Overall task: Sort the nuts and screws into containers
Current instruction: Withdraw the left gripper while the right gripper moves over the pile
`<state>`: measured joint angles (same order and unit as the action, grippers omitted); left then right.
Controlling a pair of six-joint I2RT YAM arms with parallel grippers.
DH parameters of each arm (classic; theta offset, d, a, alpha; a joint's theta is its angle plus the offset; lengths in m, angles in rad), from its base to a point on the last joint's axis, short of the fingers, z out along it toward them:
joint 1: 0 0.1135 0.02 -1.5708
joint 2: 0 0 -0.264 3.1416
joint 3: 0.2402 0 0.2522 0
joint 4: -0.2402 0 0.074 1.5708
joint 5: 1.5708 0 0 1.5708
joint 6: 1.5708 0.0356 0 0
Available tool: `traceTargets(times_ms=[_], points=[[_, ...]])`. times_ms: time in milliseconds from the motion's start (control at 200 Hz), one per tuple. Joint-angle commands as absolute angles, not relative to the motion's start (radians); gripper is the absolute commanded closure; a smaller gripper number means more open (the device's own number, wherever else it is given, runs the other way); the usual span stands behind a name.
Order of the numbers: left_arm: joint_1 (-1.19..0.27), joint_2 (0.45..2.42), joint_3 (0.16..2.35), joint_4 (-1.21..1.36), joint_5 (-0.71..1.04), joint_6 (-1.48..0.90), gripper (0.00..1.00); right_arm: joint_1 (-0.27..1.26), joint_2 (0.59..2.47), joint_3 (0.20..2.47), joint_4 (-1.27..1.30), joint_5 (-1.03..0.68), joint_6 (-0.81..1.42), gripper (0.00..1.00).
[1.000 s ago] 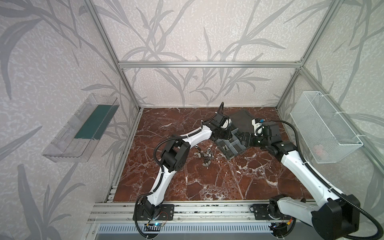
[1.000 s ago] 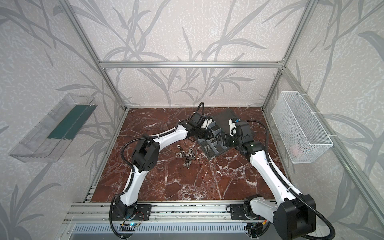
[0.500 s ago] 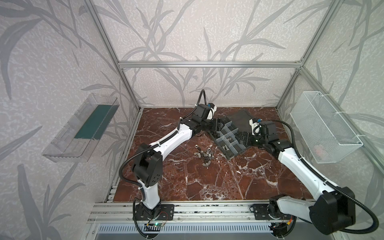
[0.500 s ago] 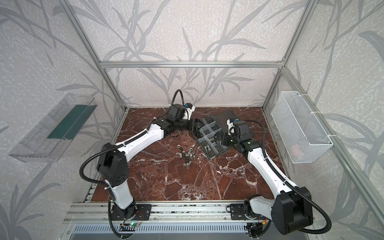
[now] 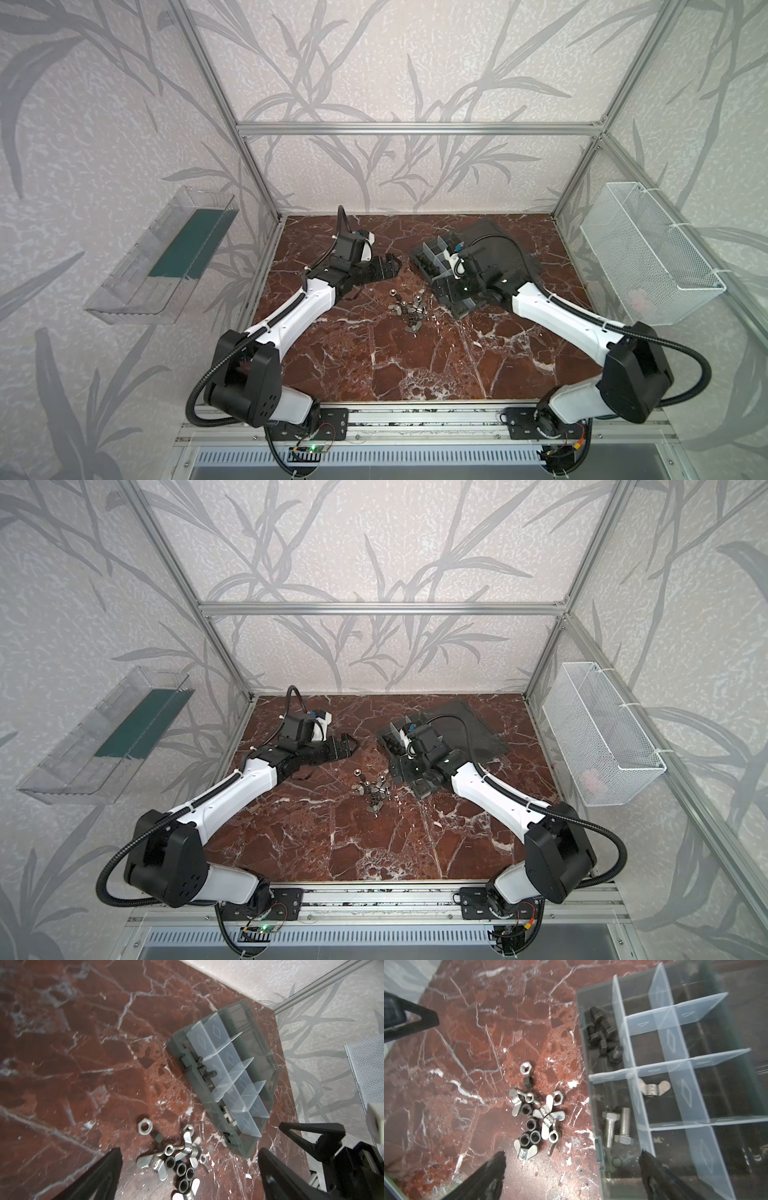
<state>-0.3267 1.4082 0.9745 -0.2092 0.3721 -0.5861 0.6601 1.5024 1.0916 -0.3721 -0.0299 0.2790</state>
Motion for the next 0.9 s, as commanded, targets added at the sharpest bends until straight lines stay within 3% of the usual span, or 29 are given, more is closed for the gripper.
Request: traceTargets(times_ms=[0, 340, 895], points=[[-0.282, 1.340, 0.904, -0.142, 0.384, -0.644, 0.00, 0.720, 1.552, 1.136, -0.425, 0.035, 0.256, 0.00], [-0.169, 1.280, 0.742, 0.003, 0.476, -0.825, 0.00, 0.885, 1.789, 1.308, -0.561, 0.050, 0.273, 0.28], [-0.118, 1.388, 0.773, 0.014, 0.601, -0.917, 0.00, 0.949, 1.922, 1.316, -0.587, 0.092, 0.296, 0.50]])
